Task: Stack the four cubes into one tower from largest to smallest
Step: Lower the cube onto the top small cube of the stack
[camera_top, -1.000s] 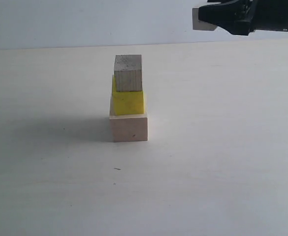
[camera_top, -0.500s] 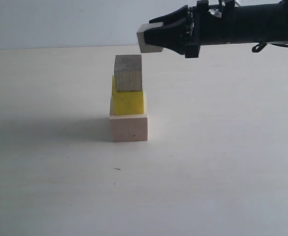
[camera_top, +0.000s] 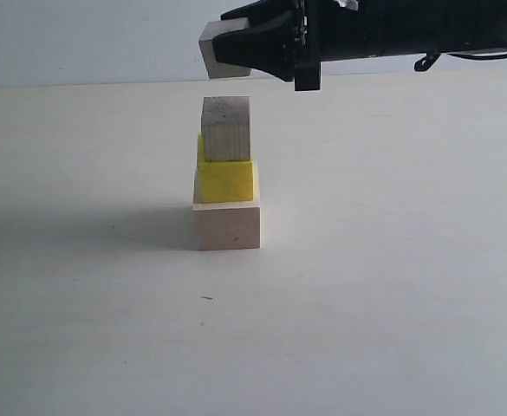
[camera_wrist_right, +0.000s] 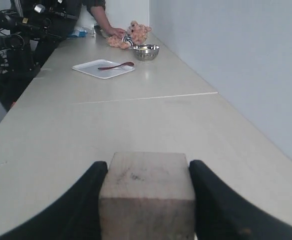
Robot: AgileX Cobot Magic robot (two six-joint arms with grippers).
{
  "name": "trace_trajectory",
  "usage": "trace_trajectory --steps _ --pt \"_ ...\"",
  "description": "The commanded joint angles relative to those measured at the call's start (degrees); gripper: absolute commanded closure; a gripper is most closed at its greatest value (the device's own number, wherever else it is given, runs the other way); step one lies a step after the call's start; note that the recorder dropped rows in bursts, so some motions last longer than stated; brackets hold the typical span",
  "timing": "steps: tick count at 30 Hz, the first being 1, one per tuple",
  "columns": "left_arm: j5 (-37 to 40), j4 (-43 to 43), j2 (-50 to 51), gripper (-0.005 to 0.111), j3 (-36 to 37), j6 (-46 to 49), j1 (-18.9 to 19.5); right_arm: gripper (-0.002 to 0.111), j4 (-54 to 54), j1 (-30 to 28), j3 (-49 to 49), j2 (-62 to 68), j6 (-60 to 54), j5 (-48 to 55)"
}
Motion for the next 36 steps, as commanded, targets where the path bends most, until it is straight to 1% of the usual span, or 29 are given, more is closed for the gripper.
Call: trace_trajectory --steps 1,10,33,36 --pt "-0.4 -0.6 -0.2 0.107 0.0 0.4 0.2 0.108 -2.5 0.3 -2.1 1.0 -1.2 0.6" --pt "0.4 -1.0 -0.2 0.107 0.0 0.4 0.2 0.108 -2.8 0.3 -2.2 3.2 -1.2 0.6" --pt "0.8 0.2 -0.2 0.107 0.0 0.4 0.2 0.108 -4.8 0.3 -2.2 3.6 0.1 0.6" --pt "0.8 0.2 -0.2 0.107 0.0 0.4 0.2 0.108 -5.4 1.0 -2.2 3.6 0.3 0.6"
